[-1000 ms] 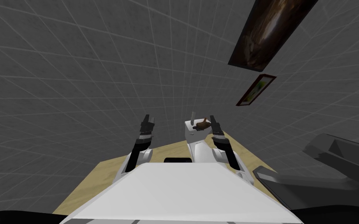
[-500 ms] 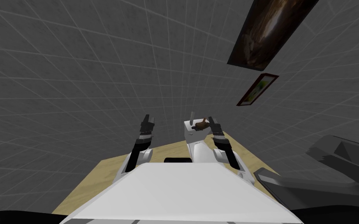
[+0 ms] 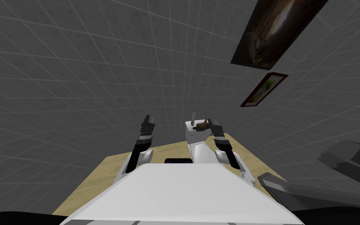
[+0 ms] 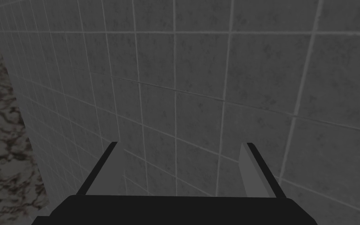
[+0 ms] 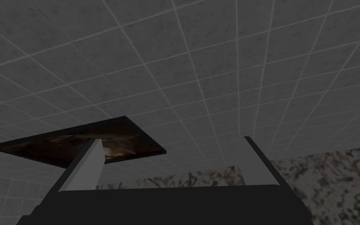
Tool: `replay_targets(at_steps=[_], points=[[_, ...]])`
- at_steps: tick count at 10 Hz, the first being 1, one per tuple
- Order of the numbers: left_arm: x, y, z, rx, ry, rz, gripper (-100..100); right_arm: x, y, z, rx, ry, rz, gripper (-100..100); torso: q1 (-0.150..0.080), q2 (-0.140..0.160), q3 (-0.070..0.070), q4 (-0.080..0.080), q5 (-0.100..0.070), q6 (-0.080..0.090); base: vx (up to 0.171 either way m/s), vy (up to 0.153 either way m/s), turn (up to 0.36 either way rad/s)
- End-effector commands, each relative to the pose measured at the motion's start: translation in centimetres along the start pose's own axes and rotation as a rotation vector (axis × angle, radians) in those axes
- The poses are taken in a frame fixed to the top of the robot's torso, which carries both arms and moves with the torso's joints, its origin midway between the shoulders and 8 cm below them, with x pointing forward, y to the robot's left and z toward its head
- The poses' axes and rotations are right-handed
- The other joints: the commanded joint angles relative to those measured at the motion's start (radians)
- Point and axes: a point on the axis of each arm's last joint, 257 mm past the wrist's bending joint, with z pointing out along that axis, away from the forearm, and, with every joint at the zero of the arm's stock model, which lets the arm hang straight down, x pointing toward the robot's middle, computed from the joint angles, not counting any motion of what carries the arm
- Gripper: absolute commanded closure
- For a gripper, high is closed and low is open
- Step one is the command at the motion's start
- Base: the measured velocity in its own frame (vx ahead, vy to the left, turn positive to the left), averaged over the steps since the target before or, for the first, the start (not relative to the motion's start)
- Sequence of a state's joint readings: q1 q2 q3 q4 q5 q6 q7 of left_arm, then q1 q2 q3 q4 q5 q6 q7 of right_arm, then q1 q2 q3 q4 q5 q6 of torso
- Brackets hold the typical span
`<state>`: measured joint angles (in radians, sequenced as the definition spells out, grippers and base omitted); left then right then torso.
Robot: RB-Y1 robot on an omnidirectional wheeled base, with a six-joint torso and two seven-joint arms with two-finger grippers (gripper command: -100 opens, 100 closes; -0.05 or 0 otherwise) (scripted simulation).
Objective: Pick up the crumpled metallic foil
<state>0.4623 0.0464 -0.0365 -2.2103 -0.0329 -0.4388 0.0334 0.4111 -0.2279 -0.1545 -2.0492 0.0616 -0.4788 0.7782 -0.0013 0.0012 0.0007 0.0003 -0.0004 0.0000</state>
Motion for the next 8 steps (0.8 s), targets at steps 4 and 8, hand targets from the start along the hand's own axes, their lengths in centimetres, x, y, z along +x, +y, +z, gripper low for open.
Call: replay_targets(at_steps=[4, 8], points=[[0.0, 0.0, 0.0, 0.0, 0.0, 0.0, 0, 1.0, -1.5, -0.4, 0.014, 0.03, -0.172, -100, 0.001, -0.001, 0.0, 0.0, 0.0, 0.0, -0.008, -0.007, 0.027], [0.0, 0.0, 0.0, 0.0, 0.0, 0.0, 0, 1.0, -1.5, -0.4, 0.014, 0.03, -0.173, -100, 0.002, -0.002, -0.001, 0.0, 0.0, 0.0, 0.003, 0.003, -0.011]])
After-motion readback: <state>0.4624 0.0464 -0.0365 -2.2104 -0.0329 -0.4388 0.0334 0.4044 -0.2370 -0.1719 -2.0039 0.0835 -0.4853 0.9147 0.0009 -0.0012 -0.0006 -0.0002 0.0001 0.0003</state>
